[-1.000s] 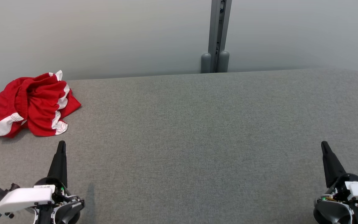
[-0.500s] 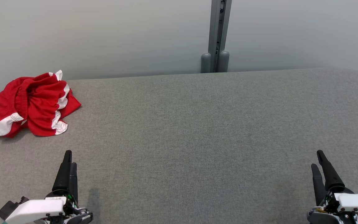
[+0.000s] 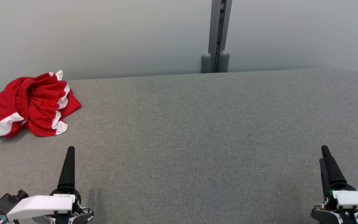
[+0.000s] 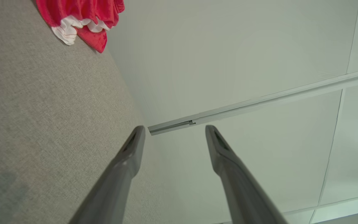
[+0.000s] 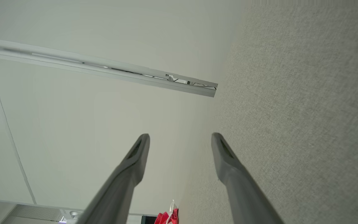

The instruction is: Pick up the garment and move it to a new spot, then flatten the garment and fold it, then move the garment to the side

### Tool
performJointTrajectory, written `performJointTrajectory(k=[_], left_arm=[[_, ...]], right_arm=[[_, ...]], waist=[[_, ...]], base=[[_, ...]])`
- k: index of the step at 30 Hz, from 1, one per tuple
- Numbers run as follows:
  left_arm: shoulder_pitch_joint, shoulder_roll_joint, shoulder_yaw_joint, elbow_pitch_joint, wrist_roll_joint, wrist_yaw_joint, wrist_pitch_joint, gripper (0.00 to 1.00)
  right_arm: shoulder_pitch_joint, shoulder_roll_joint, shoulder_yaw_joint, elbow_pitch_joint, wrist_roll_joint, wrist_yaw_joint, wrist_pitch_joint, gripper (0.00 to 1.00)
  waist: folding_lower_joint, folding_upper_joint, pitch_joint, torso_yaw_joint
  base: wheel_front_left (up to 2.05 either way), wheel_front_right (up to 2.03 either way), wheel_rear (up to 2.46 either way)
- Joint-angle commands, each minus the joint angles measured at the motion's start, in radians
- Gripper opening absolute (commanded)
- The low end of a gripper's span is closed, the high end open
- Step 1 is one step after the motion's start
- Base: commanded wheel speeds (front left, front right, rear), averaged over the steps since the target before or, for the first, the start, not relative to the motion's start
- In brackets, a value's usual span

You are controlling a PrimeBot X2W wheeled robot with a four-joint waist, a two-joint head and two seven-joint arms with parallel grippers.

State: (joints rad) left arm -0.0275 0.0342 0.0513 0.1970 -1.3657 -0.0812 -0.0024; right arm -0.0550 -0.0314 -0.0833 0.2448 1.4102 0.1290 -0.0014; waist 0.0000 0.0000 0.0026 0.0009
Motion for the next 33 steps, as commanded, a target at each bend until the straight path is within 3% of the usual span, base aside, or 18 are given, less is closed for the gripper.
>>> performJointTrajectory(k=[1,33], left_arm=[[-0.009,0.010,-0.005,-0.028,0.037,0.008,-0.011,1.00],[0.026,0.013,-0.111,-0.106,0.627,0.119,-0.116,1.00]], right_arm=[[-0.009,-0.011,-0.002,-0.026,-0.035,0.001,-0.012,1.00],[0.027,-0.016,0.072,-0.163,-0.681,0.002,-0.119,1.00]], waist=[[0.0000,0.0000,0.000,0.000],[0.0000,0.0000,-0.003,0.001]], base=[[0.00,0.00,0.00],[0.00,0.00,0.00]])
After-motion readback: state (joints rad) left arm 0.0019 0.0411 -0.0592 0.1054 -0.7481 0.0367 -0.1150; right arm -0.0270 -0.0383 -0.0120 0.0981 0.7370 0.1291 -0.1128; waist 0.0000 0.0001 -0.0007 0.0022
